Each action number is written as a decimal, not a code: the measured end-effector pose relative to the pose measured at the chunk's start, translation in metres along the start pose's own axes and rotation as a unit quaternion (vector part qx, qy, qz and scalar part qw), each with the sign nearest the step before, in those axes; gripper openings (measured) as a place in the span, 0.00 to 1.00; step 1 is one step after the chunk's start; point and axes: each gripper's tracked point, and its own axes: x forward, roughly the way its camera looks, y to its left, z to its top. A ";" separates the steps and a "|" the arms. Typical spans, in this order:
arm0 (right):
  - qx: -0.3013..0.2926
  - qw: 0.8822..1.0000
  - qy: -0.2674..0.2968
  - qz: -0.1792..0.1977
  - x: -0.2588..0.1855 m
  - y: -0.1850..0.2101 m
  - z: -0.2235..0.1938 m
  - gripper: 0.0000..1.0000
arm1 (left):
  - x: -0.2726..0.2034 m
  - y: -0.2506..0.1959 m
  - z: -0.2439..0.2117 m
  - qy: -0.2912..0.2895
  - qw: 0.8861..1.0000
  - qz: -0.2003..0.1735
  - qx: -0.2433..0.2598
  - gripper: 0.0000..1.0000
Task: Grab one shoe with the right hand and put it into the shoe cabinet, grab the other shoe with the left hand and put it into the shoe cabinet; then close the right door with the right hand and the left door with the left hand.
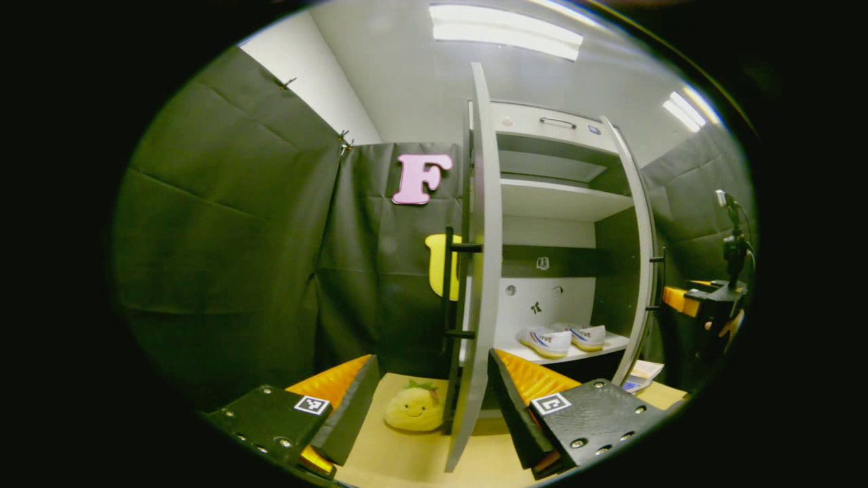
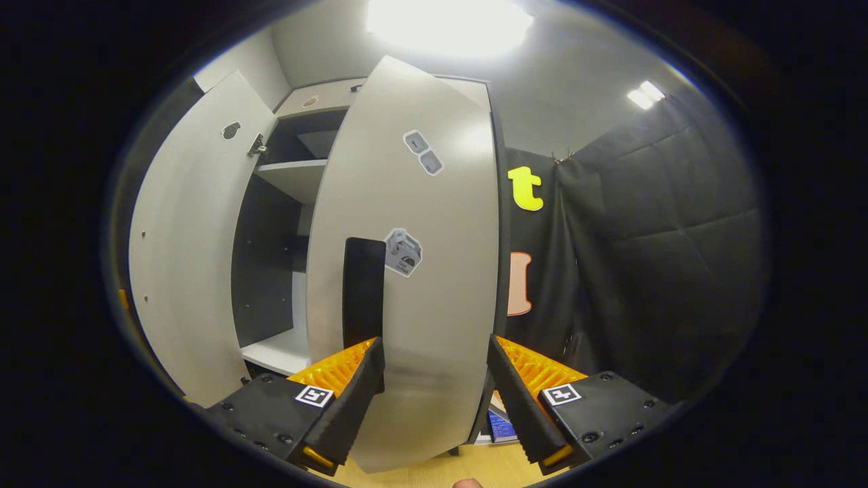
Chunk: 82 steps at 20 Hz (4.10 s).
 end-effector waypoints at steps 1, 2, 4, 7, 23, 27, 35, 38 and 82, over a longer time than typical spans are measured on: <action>0.003 1.000 0.000 0.005 -0.001 0.001 -0.001 0.92 | 0.000 0.009 0.002 -0.001 1.000 0.009 0.002 0.88; 0.009 1.000 0.004 0.012 -0.003 0.003 -0.002 0.96 | 0.001 0.017 0.003 -0.001 1.000 0.016 0.004 0.88; 0.011 1.000 0.008 0.015 -0.009 -0.001 -0.004 0.98 | 0.009 0.030 0.007 -0.003 0.999 0.033 0.011 0.88; 0.008 1.000 0.007 0.011 -0.022 -0.015 -0.005 0.98 | 0.024 0.041 0.015 -0.009 0.998 0.052 0.024 0.88; 0.011 1.000 -0.003 -0.011 -0.041 -0.081 -0.010 0.98 | 0.070 0.042 0.013 0.009 0.995 0.093 0.033 0.88; 0.011 1.000 0.000 -0.002 -0.040 -0.089 -0.018 0.98 | 0.068 0.024 0.015 0.012 0.995 0.097 0.036 0.88; 0.024 1.000 0.009 0.003 -0.041 -0.109 -0.029 0.98 | 0.062 -0.012 0.017 0.009 0.995 0.089 0.044 0.88; 0.027 1.000 0.012 0.003 -0.042 -0.115 -0.033 0.98 | 0.064 -0.023 0.014 0.013 0.996 0.080 0.033 0.88; 0.042 0.999 0.004 0.018 -0.161 -0.116 -0.020 0.96 | 0.039 -0.130 0.025 -0.009 0.998 -0.033 0.059 0.88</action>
